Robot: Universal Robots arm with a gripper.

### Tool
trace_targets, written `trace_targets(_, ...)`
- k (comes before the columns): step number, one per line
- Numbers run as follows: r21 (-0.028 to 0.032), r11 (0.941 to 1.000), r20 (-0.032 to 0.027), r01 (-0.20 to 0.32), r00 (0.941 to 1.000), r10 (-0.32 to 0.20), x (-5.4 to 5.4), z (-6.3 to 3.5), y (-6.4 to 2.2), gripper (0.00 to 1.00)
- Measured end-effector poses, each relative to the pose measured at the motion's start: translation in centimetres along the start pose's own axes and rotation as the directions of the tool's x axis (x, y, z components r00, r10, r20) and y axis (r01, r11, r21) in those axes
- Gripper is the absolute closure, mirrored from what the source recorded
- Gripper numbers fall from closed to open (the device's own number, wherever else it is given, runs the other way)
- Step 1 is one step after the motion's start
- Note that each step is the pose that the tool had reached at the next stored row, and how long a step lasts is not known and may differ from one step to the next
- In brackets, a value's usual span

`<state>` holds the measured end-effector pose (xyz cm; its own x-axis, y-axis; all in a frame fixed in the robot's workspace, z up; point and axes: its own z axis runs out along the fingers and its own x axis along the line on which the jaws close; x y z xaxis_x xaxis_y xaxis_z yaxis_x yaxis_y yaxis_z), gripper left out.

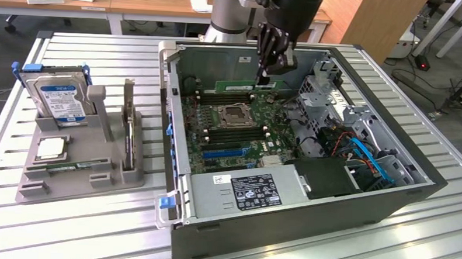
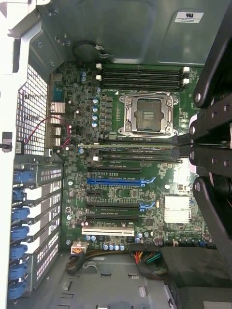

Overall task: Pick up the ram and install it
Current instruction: 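Insert the ram into the slot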

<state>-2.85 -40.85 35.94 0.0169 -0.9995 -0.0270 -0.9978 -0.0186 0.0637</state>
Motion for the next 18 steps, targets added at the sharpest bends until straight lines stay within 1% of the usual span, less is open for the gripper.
trace_targets(18, 0.0000, 1.0000, 0.0001, 0.000, 1.0000, 0.000, 0.23, 0.05, 0.00, 0.89)
